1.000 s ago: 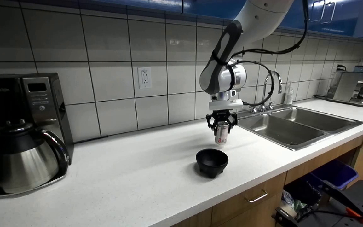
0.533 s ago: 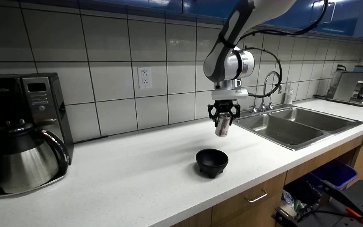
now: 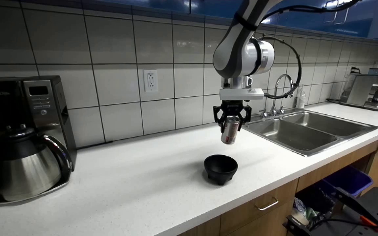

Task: Put the can into the bowl

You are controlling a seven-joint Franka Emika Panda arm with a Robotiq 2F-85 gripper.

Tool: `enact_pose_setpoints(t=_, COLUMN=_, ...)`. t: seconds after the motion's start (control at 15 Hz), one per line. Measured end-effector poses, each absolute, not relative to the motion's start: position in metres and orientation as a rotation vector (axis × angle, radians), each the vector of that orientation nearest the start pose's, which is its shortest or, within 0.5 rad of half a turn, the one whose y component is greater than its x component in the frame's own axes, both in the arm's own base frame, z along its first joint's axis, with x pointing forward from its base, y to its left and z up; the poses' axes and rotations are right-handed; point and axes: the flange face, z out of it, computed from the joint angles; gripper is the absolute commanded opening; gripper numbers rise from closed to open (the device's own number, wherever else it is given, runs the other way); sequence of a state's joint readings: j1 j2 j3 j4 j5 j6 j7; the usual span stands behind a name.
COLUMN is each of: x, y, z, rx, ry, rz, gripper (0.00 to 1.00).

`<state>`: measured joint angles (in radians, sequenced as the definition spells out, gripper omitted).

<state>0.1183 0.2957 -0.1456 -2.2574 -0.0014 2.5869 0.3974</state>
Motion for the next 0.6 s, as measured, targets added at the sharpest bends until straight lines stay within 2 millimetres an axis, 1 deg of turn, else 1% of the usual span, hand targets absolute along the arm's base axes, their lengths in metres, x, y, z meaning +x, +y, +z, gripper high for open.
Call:
enact_pose_setpoints(t=0.27, x=0.515, y=0.020, z=0.231, rx=-3.130, ry=0.593, rz=-0.021, gripper=0.42)
enact_pose_setpoints(t=0.47, x=0.500, y=0.042, z=0.221, rx=-3.165, ry=0.561, rz=0.013, gripper=0.42)
enact_pose_setpoints(t=0.6, x=0.492, y=0.053, z=0.215, rx=-3.187, ry=0.560, rz=0.027, gripper=0.42)
